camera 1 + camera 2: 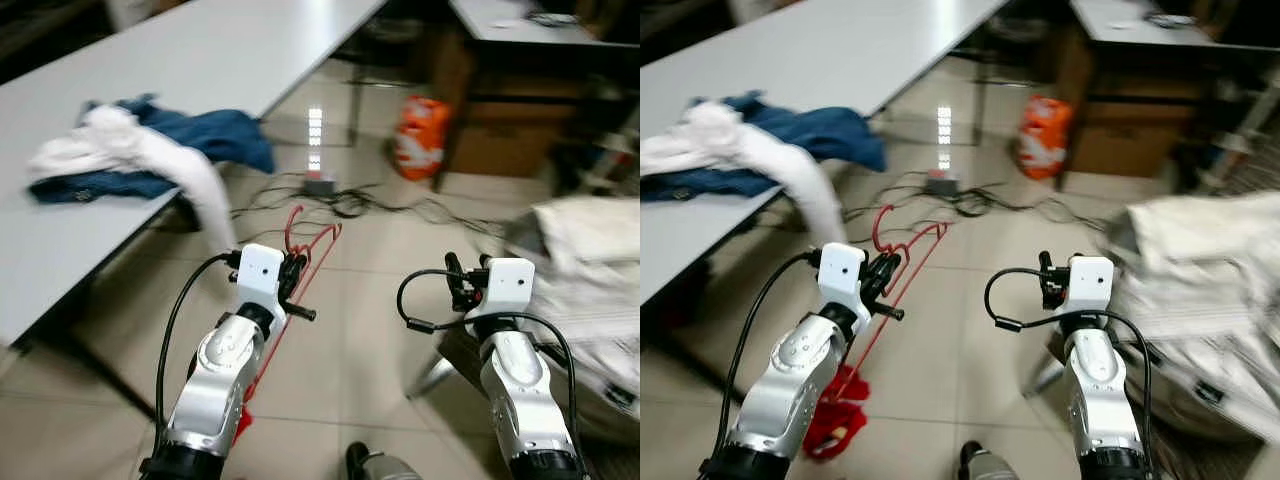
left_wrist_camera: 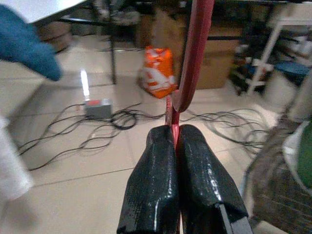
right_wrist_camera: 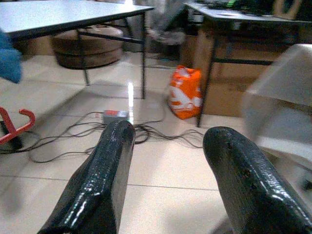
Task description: Hang hanger
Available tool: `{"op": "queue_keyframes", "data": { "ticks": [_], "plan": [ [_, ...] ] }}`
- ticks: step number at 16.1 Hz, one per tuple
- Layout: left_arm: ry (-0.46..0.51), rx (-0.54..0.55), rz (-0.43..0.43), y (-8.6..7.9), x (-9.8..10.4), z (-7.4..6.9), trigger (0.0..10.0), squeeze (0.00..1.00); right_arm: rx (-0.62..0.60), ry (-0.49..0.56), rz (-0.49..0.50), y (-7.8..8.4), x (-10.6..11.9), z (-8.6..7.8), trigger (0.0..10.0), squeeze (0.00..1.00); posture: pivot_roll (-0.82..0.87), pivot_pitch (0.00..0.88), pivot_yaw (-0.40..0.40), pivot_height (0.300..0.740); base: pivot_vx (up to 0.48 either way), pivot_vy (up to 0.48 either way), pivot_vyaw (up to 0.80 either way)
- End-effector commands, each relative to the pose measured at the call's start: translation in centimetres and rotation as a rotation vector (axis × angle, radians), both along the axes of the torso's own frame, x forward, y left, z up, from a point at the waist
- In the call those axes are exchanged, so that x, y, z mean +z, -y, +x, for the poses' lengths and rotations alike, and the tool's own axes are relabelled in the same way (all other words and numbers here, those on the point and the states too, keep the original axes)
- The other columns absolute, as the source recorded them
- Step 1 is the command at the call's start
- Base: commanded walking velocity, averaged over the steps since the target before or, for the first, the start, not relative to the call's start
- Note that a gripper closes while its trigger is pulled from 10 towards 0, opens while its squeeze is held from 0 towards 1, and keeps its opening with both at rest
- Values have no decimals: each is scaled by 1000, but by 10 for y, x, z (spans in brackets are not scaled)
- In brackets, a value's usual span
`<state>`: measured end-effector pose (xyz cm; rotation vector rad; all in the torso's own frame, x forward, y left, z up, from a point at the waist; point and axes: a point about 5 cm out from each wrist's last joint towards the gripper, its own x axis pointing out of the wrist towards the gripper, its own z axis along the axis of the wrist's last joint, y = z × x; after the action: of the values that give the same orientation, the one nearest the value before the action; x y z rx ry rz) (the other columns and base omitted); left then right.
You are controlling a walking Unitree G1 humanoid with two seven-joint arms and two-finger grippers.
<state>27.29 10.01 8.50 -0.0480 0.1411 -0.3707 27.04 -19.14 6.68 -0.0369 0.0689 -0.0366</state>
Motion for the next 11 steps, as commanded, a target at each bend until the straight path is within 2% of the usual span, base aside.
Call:
{"op": "queue_keyframes", "data": {
  "ticks": [1, 11],
  "plan": [
    [11, -8, -8, 1, 2, 4, 10000, 0, -4, 32, -4, 2, 6, 1, 10000, 0, -57, 0, 42, 740, 0, 0, -719],
    [32, -5, -8, 3, 4, 6, 10000, 0, 26, 42, -29, -1, 7, 4, 10000, 0, -50, 0, 34, 740, 0, 0, -709]
  ]
}}
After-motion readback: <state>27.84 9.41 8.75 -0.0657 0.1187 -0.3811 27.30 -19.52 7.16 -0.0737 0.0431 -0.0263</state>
